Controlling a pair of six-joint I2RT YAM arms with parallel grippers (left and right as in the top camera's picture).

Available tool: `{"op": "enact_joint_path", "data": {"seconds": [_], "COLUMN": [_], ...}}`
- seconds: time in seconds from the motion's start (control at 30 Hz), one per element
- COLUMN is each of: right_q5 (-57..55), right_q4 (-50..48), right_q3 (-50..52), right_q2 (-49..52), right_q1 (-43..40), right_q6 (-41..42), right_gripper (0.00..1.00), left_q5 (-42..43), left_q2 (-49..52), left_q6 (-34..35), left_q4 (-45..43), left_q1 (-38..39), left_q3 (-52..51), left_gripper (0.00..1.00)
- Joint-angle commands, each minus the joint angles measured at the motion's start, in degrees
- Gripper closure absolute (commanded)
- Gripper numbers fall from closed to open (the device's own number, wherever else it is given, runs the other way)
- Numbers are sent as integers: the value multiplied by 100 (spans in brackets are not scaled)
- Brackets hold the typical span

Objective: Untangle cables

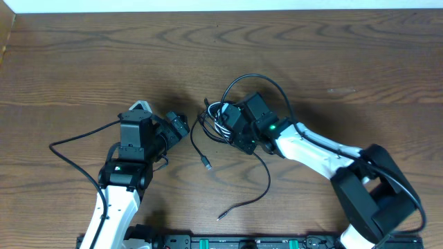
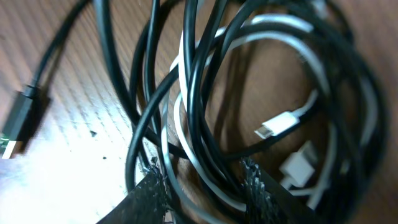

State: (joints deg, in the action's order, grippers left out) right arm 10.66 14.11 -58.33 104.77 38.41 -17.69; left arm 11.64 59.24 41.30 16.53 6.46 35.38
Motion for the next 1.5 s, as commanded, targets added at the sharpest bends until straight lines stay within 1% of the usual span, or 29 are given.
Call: {"op": "enact_joint_path", "data": {"seconds": [0.0,0.27,0.37,0.47,0.53,0.7,0.8,0.93,1.1,1.27,1.33,1.47], "right_q5": [-24,-157,-219,-216,-219,-264,-326,-308,-94,461,472,481], "right_q4": [-2,22,22,22,17,26,138,468,981,1327,1432,1488], "right_q3": [-7,-7,-7,-7,-7,-11,-87,-358,-664,-682,-682,-682], "right_q2": [173,264,339,339,341,337,262,-151,-1104,-2085,-2345,-2625], "right_q1": [31,26,24,26,26,24,20,20,20,-85,-170,-402], "right_q6": [-170,-175,-210,-232,-234,-273,-262,129,568,656,931,1751], "right_gripper": [63,65,63,64,71,99,99,99,99,99,99,99], "left_q5": [-79,-79,-79,-79,-79,-76,-79,-76,-76,-79,-79,-76], "left_q2": [-13,-13,-13,-13,-13,-13,-13,-13,-15,-13,-13,-13], "left_q6": [-79,-79,-79,-79,-79,-79,-79,-79,-79,-79,-79,-79], "left_q4": [15,15,15,15,15,15,15,15,15,15,15,15], "left_q1": [-17,-17,-17,-17,-17,-17,-17,-17,-17,-17,-17,-17], "left_q3": [42,42,42,42,42,42,42,42,42,42,42,42], "left_gripper": [2,2,2,2,2,2,2,2,2,2,2,2]}}
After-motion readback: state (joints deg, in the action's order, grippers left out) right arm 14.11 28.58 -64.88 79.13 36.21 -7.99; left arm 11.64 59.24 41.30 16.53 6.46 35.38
